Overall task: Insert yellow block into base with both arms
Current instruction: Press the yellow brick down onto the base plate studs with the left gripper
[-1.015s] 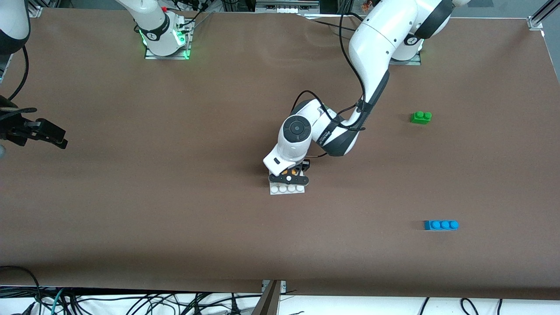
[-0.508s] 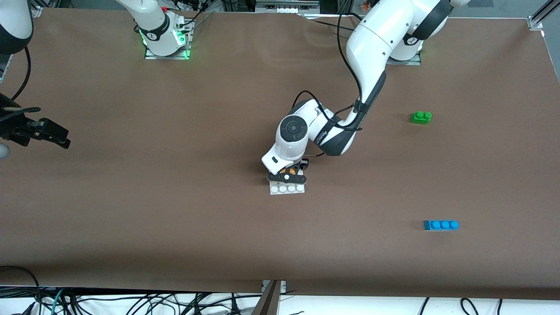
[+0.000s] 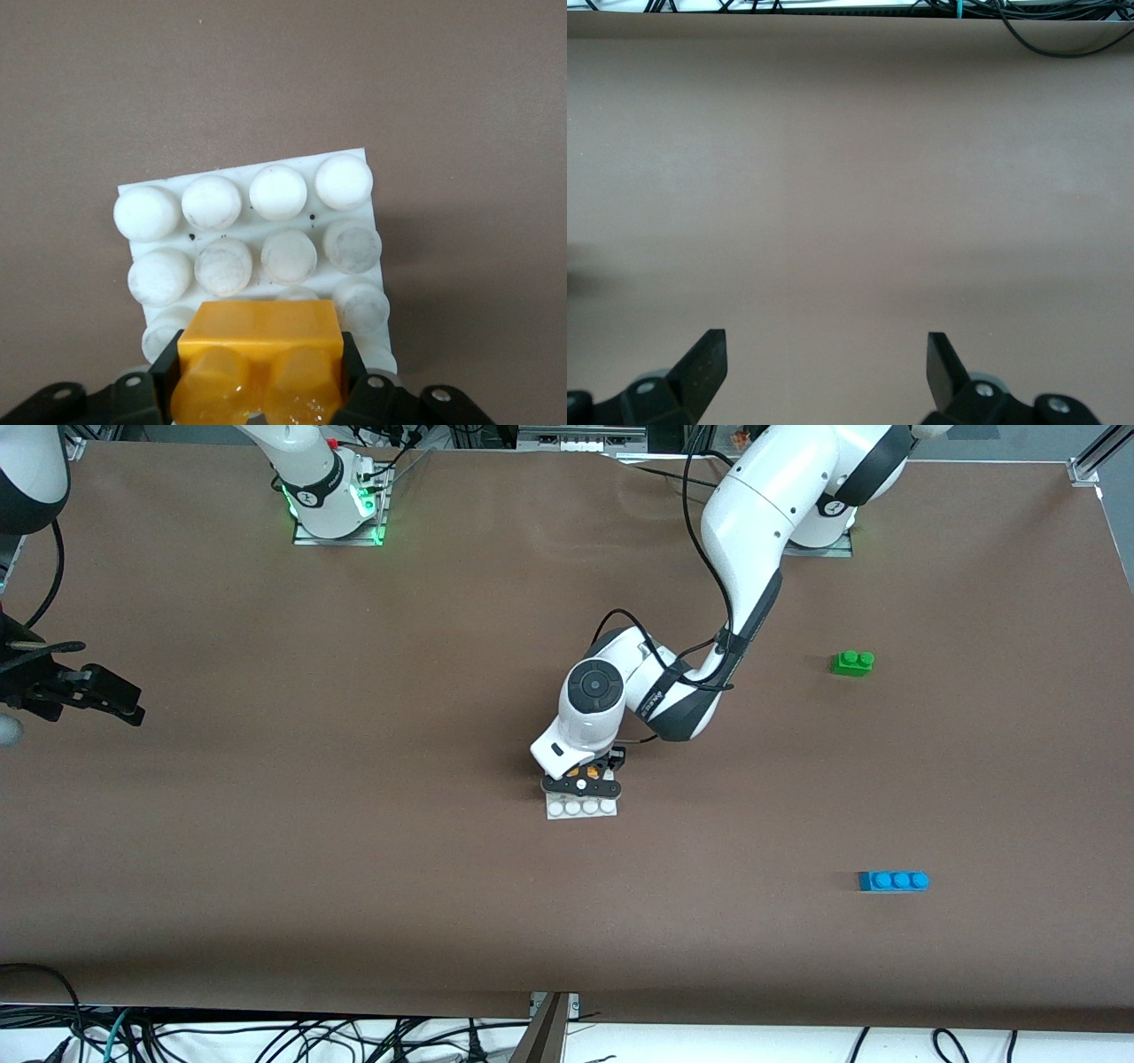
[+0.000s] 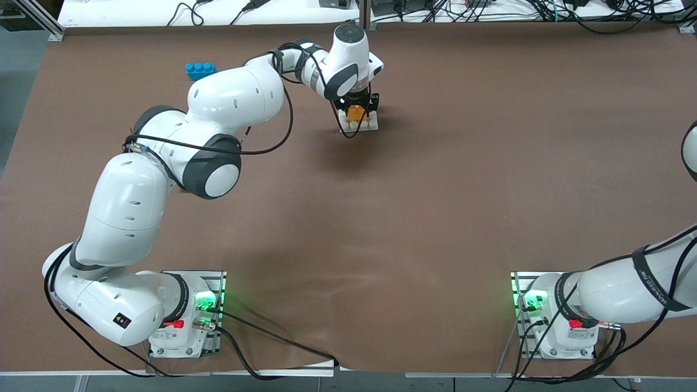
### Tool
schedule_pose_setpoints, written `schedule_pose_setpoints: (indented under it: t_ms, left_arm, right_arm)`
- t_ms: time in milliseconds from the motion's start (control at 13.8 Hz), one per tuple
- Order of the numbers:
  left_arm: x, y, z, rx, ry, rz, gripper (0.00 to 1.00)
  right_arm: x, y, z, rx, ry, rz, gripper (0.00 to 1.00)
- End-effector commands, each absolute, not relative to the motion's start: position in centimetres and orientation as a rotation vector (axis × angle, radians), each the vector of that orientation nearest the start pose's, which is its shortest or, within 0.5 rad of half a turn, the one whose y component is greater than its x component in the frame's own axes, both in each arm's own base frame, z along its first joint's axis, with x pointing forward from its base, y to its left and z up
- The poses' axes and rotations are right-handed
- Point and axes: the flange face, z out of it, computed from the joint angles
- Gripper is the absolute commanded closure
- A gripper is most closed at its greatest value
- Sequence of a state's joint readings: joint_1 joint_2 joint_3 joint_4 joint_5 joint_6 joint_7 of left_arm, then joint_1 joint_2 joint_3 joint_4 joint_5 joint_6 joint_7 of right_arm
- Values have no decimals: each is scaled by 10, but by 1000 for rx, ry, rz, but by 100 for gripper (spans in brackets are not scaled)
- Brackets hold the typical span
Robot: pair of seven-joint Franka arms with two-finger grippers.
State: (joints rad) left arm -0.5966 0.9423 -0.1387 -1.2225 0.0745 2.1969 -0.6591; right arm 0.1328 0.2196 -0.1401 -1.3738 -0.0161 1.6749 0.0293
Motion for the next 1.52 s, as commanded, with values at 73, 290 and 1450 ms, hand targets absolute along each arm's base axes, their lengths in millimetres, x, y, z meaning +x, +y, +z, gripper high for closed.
schedule_pose_setpoints:
  t_ms: [73, 290, 1450]
  left_arm:
    - [590, -491, 195, -3199, 100, -40, 66]
    - [590, -491, 191, -3203, 95, -50, 66]
    - [593, -494, 217, -3224, 6, -70, 0]
  right_arm:
    - [627, 2, 600, -3186, 33, -123, 0]
    - [627, 2, 600, -3186, 33, -123, 0]
    - [627, 5, 600, -3184, 24, -126, 0]
